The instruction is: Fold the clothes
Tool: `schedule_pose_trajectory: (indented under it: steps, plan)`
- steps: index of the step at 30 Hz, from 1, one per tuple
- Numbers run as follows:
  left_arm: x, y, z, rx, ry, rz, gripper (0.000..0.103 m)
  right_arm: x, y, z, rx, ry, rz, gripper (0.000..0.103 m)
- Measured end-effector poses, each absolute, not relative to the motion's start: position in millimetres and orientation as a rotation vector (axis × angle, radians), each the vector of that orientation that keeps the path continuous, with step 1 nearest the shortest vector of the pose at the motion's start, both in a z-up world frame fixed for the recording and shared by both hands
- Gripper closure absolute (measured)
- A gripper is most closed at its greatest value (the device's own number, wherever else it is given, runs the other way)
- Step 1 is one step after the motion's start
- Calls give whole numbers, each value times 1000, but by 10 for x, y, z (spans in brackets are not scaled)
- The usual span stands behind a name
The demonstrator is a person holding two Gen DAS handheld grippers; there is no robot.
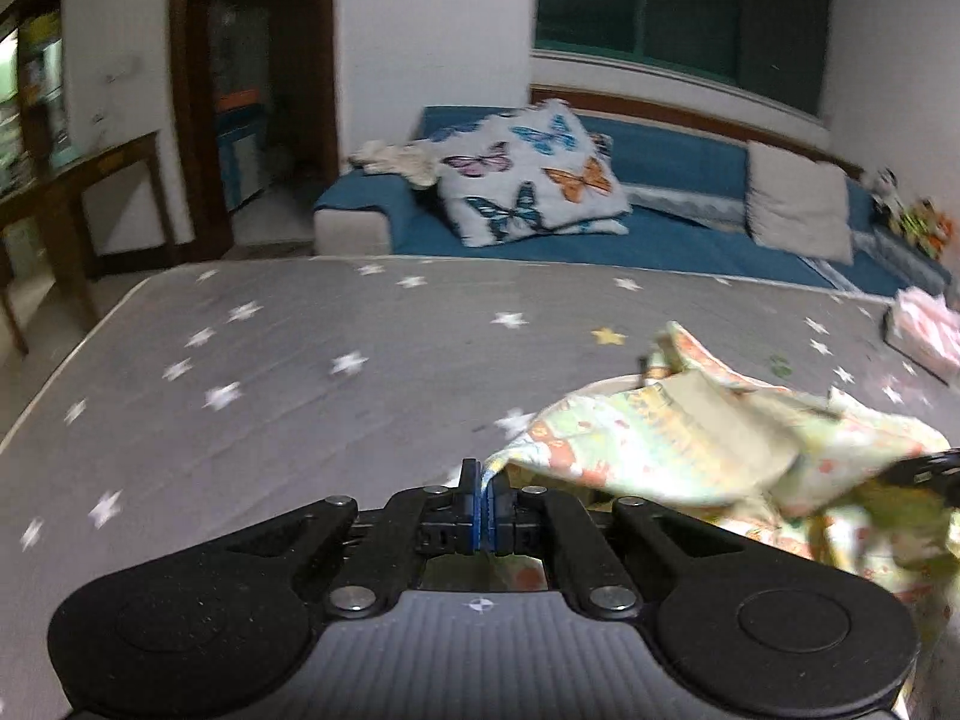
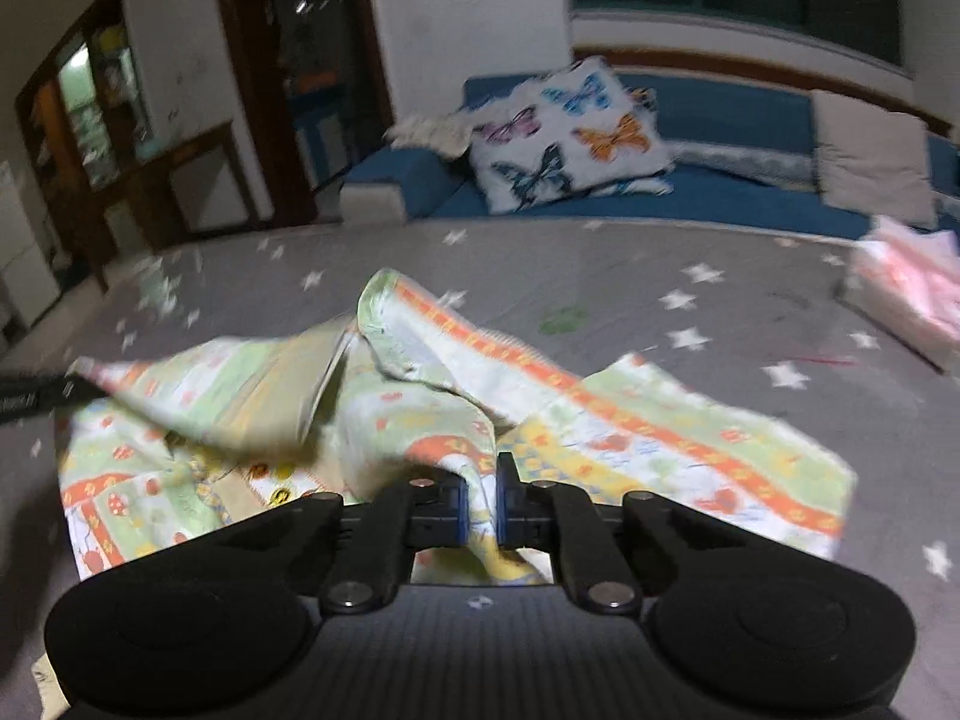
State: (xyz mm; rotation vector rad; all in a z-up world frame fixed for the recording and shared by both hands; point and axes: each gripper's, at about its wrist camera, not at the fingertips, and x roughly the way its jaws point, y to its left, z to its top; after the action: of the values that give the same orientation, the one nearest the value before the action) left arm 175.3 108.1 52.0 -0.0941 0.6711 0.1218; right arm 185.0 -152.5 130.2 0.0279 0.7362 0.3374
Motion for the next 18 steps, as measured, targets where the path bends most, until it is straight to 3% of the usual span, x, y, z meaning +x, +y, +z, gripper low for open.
schedule_pose_trajectory:
  steps: [7, 13, 17, 18]
  plan:
    - [1057, 1397, 531, -196, 664, 207, 101, 1280, -2187, 1489, 174, 646, 232, 96]
    - [490, 1388, 339, -233, 742, 196, 101, 847, -2696, 1269, 275, 705, 141, 92]
    - [298, 1352, 242, -229, 797, 179, 99, 602, -2850, 1160, 256, 771, 103, 80]
    - [280, 1349, 252, -217, 799, 175, 97, 540, -2859, 1155, 239, 780, 98, 71]
